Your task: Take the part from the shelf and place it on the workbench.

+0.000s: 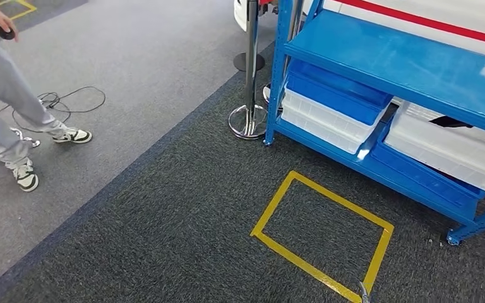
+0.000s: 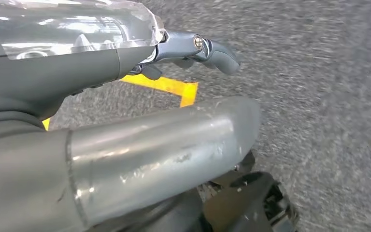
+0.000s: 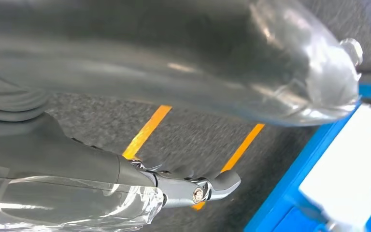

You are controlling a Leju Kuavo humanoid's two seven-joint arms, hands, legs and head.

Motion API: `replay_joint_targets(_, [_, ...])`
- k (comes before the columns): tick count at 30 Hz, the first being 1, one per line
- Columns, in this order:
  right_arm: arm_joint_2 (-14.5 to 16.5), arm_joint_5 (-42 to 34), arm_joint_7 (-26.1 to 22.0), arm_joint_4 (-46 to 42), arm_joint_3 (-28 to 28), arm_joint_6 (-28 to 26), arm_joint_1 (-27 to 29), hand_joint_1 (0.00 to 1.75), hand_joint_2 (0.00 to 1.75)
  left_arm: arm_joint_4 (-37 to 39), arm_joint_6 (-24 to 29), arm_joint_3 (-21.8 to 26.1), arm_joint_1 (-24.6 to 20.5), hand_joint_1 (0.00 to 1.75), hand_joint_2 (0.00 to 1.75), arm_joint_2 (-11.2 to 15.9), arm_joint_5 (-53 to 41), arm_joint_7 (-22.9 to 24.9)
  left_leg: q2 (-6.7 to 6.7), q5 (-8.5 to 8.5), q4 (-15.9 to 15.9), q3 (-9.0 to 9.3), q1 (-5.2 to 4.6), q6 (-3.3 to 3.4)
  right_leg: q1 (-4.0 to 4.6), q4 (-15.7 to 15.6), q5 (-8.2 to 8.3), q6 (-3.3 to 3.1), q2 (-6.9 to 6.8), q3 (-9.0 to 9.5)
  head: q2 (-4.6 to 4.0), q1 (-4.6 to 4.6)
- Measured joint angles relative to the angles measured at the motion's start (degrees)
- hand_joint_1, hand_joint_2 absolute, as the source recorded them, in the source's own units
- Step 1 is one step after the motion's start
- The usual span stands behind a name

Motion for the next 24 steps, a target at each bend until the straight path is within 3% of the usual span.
replay_joint_targets(2, [0.07,-0.01,-0.15,0.01,-0.16,-0.01,-0.16,0.00,0.00,0.00,0.09,-0.01,0.14,0.00,0.00,0.01,-0.01,-0.06,-3.42,-3.47,5.61,-2.35,0.18,-0.44,-0.13,-0.10,0.29,-0.56,1.32,-0.13,0.00,-0.32])
replay_joint_targets(4, [0.14,-0.02,-0.27,0.05,-0.23,0.03,-0.22,0.00,0.00,0.00,0.10,-0.01,0.34,0.00,0.00,-0.01,-0.01,-0.07,-4.63,-6.18,12.58,-5.68,0.21,-0.57,0.00,0.04,0.38,-0.80,2.95,-0.36,0.01,-0.48])
replay_joint_targets(5, [0.14,-0.01,-0.32,0.08,-0.28,0.08,-0.19,0.00,0.00,0.00,0.11,-0.02,0.40,0.00,0.00,-0.01,-0.01,-0.08,-4.80,-6.03,14.04,-6.52,0.20,-0.55,0.06,0.16,0.39,-0.82,3.85,-0.43,0.01,-0.49])
replay_joint_targets(6, [0.14,0.01,-0.38,0.11,-0.33,0.15,-0.16,0.00,0.00,0.00,0.11,-0.02,0.41,0.00,0.00,-0.01,0.01,-0.08,-4.96,-4.72,13.38,-6.42,0.20,-0.42,0.11,0.32,0.39,-0.83,4.82,-0.48,0.01,-0.51])
replay_joint_targets(7, [0.14,0.04,-0.44,0.12,-0.39,0.25,-0.16,0.00,0.00,0.00,0.13,-0.02,0.39,0.00,0.00,-0.01,0.03,-0.08,-5.35,-2.47,10.32,-5.21,0.19,-0.19,0.14,0.45,0.38,-0.81,5.73,-0.47,0.01,-0.52])
replay_joint_targets(9, [0.14,0.17,-0.58,0.14,-0.51,0.48,-0.26,0.00,0.00,0.00,0.13,-0.02,0.33,0.00,0.00,0.05,0.17,-0.07,-7.79,1.25,2.57,-2.12,0.19,0.55,0.18,0.69,0.37,-0.63,7.35,-0.58,0.01,-0.50])
replay_joint_targets(11, [0.14,0.43,-0.74,0.16,-0.69,0.78,-0.35,0.00,0.00,0.00,0.11,-0.01,0.19,0.00,0.00,0.11,0.38,-0.02,-9.58,2.09,-1.13,-0.79,0.07,1.07,0.04,0.83,0.53,-0.06,8.61,-0.97,0.01,-0.50])
replay_joint_targets(13, [0.14,0.72,-0.85,0.17,-1.06,1.01,-0.37,0.00,0.00,-0.01,0.23,0.01,-0.07,0.00,0.00,0.09,0.64,-0.01,-8.80,2.23,-1.84,-0.56,0.08,1.45,-0.17,0.72,0.82,0.84,9.81,-1.31,0.01,-0.51])
replay_joint_targets(14, [0.14,0.80,-0.89,0.18,-1.34,1.07,-0.35,0.00,0.00,-0.01,0.41,0.02,-0.22,0.00,0.00,-0.01,0.84,-0.05,-8.13,2.53,-2.36,-0.31,0.20,1.71,-0.15,0.91,0.70,1.20,9.50,-1.50,0.01,-0.46])
replay_joint_targets(16, [0.12,0.84,-0.89,0.20,-1.78,1.04,-0.52,0.00,0.00,-0.02,0.92,0.05,-0.29,0.00,0.00,-0.20,1.22,-0.16,-6.53,3.19,-3.45,0.13,0.56,2.41,-0.01,3.69,-1.27,1.78,6.78,-2.99,0.01,-0.07])
replay_joint_targets(18, [0.10,0.84,-0.82,0.22,-1.91,1.02,-0.80,0.00,0.00,-0.02,1.25,0.15,-0.14,0.00,0.00,-0.22,1.50,-0.21,-4.75,3.31,-3.70,0.17,0.45,2.71,-0.26,10.09,-4.90,2.22,3.55,-6.30,0.01,0.32])
replay_joint_targets(20, [0.10,0.84,-0.72,0.26,-1.93,1.01,-0.92,0.00,0.00,-0.02,1.19,0.30,-0.01,0.00,0.00,-0.20,1.79,-0.22,-2.98,3.15,-3.66,0.13,0.46,2.55,-0.77,14.94,-6.44,2.70,2.40,-8.74,0.01,0.37])
replay_joint_targets(21, [0.10,0.84,-0.68,0.29,-1.94,1.02,-0.91,0.00,0.00,-0.02,0.93,0.38,-0.02,0.00,0.00,-0.21,1.98,-0.25,-2.16,3.01,-3.62,0.17,0.52,2.37,-1.02,14.75,-5.69,2.91,2.06,-8.56,0.01,0.37])
replay_joint_targets(24, [0.08,0.84,-0.60,0.40,-2.07,1.03,-0.94,0.00,0.00,-0.02,-0.10,0.64,-0.13,0.00,0.00,-0.27,2.40,-0.37,-0.32,2.42,-3.35,0.64,0.71,1.58,-1.42,6.59,-1.05,3.21,-0.15,-3.86,0.00,0.42])
